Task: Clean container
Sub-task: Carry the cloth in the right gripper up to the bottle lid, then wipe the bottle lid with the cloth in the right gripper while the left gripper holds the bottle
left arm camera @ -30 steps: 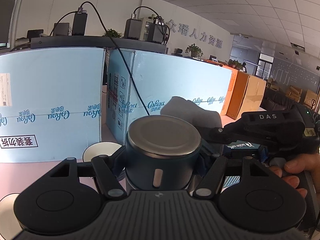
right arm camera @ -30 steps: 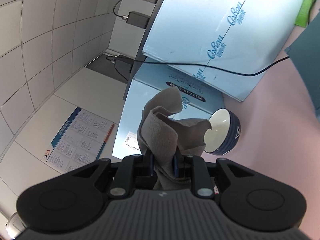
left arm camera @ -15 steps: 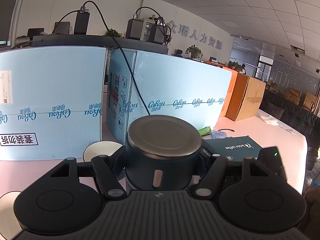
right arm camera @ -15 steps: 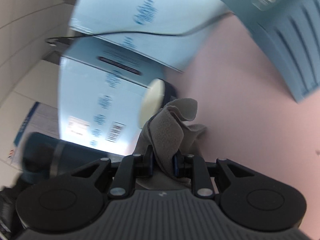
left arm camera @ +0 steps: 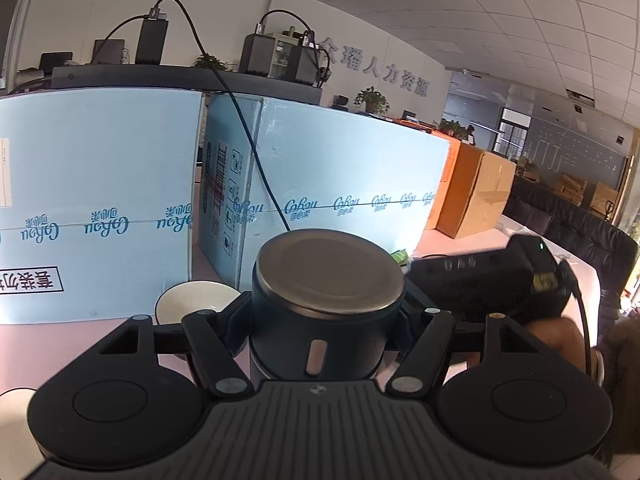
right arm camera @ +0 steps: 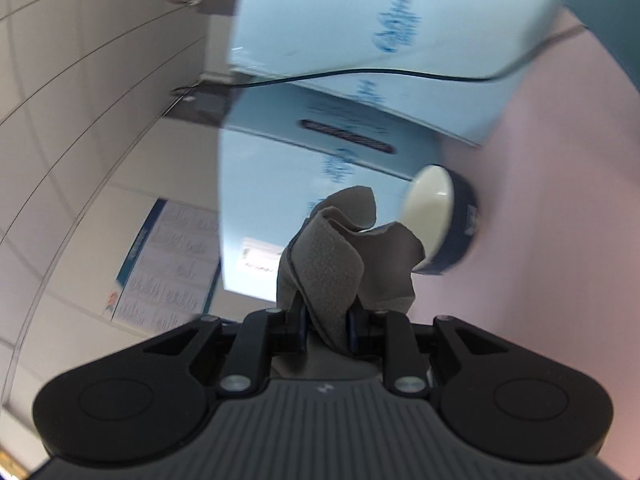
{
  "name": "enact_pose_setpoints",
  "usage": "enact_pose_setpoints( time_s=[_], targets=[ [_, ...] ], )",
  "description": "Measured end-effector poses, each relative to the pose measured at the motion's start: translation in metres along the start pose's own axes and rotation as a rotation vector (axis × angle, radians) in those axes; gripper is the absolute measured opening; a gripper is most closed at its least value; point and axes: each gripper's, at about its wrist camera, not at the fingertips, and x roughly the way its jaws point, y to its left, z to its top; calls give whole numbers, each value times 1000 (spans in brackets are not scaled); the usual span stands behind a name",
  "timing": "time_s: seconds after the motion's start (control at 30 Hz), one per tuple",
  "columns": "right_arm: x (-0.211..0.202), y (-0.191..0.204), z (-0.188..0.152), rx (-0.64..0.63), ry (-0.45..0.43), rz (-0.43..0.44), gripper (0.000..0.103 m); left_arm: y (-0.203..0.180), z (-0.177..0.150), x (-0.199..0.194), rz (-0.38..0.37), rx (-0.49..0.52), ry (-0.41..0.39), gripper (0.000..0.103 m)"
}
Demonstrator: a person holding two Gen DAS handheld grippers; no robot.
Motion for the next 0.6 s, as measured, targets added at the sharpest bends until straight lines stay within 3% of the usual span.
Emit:
enact_pose_setpoints(
  time_s=[0.23, 0.6],
  targets=[
    [-2, 23, 7, -57, 18, 71, 24, 13, -4, -2, -81, -25, 5, 65],
    [-5, 34, 13, -66, 12, 45, 24, 20, 11, 12, -157, 23, 81, 65]
  ],
)
